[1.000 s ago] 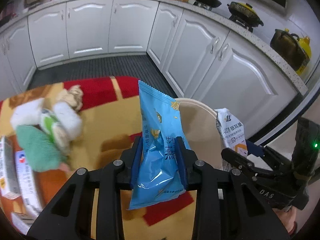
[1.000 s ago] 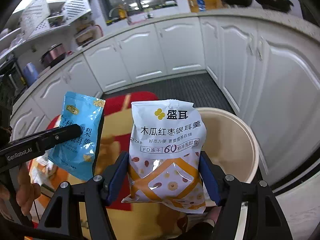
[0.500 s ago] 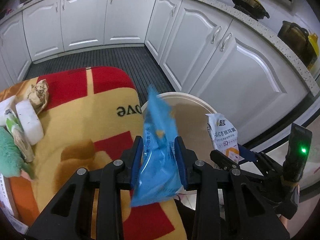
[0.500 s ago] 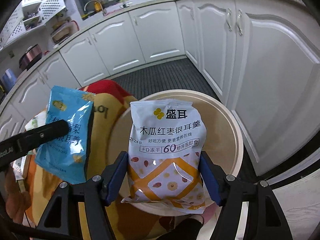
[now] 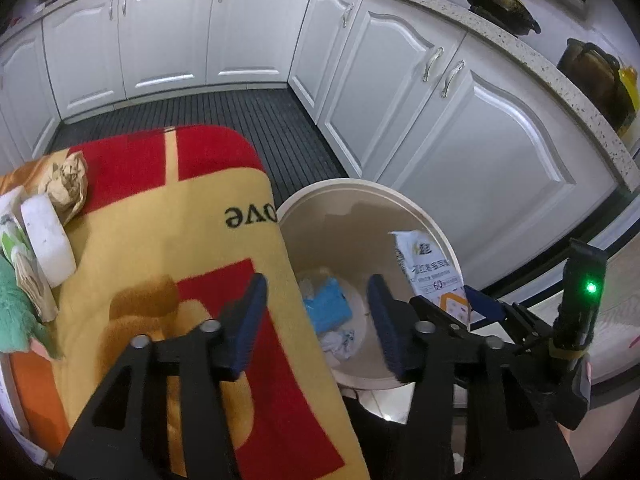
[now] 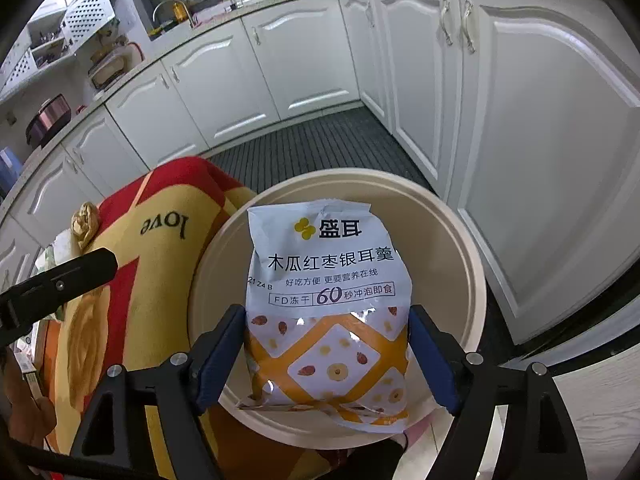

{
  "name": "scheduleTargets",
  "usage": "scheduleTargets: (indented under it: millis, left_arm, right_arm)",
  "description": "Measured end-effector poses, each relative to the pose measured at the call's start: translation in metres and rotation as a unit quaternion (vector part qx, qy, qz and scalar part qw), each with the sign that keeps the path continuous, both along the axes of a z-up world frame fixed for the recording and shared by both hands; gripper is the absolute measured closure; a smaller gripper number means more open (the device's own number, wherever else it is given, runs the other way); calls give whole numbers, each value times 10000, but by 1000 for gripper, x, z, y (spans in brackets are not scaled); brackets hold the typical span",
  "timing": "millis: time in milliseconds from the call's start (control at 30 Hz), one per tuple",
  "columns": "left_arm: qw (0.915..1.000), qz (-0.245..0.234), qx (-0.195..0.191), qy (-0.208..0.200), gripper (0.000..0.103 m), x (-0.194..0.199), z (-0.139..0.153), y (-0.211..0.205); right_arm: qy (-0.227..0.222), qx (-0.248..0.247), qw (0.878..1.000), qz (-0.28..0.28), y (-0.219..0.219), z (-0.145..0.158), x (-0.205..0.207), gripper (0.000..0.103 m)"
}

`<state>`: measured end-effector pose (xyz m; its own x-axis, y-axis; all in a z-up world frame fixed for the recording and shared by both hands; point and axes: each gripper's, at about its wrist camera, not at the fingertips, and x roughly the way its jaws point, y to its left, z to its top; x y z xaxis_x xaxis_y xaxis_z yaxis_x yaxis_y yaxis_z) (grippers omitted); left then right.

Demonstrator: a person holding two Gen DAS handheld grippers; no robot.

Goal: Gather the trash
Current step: 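Open the left tool to drop the blue packet while the right tool drops the white-orange bag, then move both open tools back over the table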

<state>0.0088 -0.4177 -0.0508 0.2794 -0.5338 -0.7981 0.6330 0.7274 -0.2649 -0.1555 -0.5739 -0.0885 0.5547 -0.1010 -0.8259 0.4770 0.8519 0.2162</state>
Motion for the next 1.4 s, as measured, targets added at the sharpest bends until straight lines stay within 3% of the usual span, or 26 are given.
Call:
scheduleTargets:
  millis: [167,667,967,1400]
  left_arm:
    - [10000,49,14,48,47,0,0,7]
    - [9993,311,68,-209,47,-15,12,45]
    - [9962,586,160,-627,47,-25,27,90]
    - [9898,1124,290,-825,47,-17,50,184]
  right_arm:
    - [-84,154,9997,-140,-5,-1,-5,17]
    - [-93,7,9998,173,31,16,-5,17]
    - [-313,-258,9981,465,74,46,-5,17]
    - [-429,-130,9920,1180,150,70,22,16]
